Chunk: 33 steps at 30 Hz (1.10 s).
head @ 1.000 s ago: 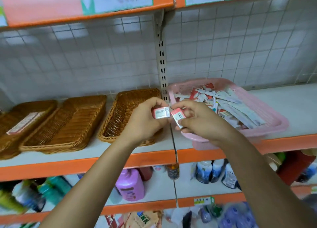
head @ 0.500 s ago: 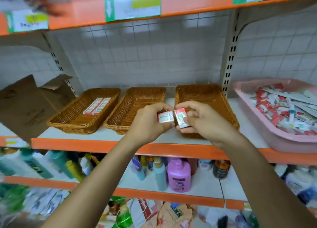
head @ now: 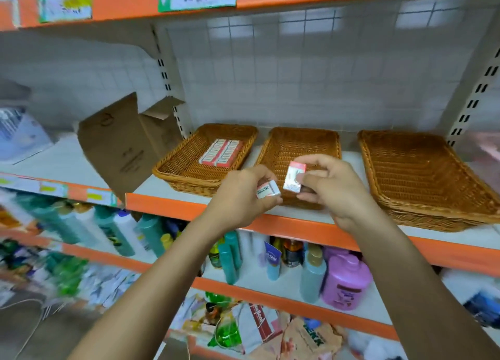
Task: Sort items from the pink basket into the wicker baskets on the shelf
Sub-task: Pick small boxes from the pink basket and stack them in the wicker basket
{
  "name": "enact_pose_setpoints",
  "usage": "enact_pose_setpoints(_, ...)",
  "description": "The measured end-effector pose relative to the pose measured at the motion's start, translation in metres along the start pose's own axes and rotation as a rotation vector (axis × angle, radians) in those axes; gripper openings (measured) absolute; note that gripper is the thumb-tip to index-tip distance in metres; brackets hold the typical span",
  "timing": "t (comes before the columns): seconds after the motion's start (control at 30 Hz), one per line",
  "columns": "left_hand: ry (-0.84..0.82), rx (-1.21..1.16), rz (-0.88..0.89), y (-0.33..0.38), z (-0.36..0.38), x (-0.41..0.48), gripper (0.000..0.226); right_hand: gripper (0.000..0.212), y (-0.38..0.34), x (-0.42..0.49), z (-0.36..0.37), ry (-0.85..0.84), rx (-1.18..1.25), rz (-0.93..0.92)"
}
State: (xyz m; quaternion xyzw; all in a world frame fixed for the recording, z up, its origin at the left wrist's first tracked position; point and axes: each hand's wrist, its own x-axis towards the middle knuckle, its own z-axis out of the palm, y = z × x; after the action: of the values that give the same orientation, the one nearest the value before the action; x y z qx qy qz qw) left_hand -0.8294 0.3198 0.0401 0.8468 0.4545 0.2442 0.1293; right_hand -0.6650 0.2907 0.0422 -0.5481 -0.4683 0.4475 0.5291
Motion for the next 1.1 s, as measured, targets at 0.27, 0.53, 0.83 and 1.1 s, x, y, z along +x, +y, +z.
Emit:
enact_pose_setpoints(0.27,-0.014,0.026,0.0,-0.053,-0.022,0.031,0.025,0.033,-0.003,0.058,0.053,-0.019,0.135,-0.04)
enact_pose_setpoints(0.53,-0.022,0.122,-0.049,-0.106,-0.037,0.076,0.024,0.032,-0.004,0.123,0.096,-0.073,0.139,-0.033)
enact_pose_setpoints(0.83,0.024,0.164,0.032,-0.156,-0.041,0.102,0.043,0.028,0.008,0.162,0.135,-0.067,0.108,-0.003)
enact_pose_setpoints(1.1,-0.007,0.231,0.133,-0.209,-0.058,0.128,0.033,0.038,0.01,0.183,0.169,0.004,-0.508,-0.157)
